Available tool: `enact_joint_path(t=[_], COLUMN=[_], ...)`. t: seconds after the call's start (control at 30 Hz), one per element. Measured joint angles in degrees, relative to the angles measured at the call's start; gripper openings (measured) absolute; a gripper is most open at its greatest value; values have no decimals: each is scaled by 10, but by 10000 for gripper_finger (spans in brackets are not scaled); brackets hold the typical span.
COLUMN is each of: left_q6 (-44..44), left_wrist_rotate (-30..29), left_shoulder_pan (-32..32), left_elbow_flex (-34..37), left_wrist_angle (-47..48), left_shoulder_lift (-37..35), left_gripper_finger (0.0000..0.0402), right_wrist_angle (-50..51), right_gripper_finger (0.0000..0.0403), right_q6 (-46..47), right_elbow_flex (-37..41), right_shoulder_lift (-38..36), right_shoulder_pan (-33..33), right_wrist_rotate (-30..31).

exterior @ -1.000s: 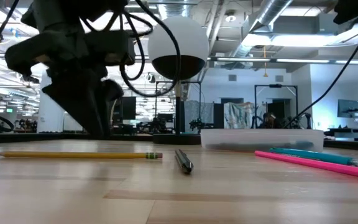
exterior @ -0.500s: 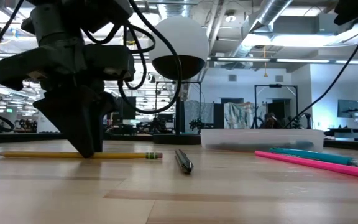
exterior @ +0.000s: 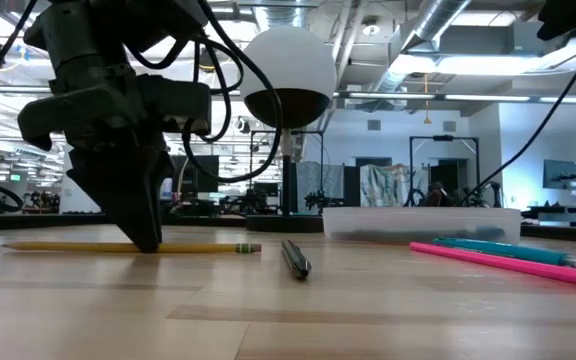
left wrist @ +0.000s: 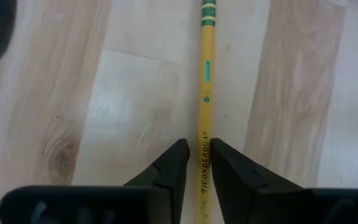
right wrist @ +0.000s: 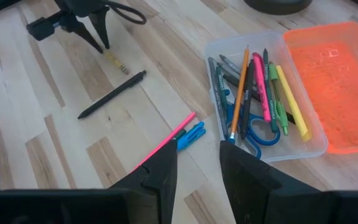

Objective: Pick & place school supplies into a supply box
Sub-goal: Put the yellow pencil into the orange supply box

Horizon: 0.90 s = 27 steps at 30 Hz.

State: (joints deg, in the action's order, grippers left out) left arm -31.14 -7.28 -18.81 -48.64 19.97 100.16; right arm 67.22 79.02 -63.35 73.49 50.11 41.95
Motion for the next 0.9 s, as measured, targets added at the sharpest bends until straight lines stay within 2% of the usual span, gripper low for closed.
enact_joint_path(t=[0.37, 0.67, 0.9], left_q6=[-41, -99, -123], left_wrist_rotate=[5, 126, 162], left_shoulder_pan=[1, 31, 45], left_elbow_flex=[0, 11, 13], left_wrist_angle=[10, -8, -21], left_shoulder_lift=[-1, -4, -5], left_gripper_finger=[16, 4, 2], right_wrist_angle=[-2, -2, -10], right_gripper_finger=[113, 113, 113], right_q6=[0, 0, 0], right_elbow_flex=[0, 0, 0], right_shoulder_lift=[0, 0, 0], right_shoulder_pan=[0, 0, 0], right_wrist_rotate=[0, 0, 0])
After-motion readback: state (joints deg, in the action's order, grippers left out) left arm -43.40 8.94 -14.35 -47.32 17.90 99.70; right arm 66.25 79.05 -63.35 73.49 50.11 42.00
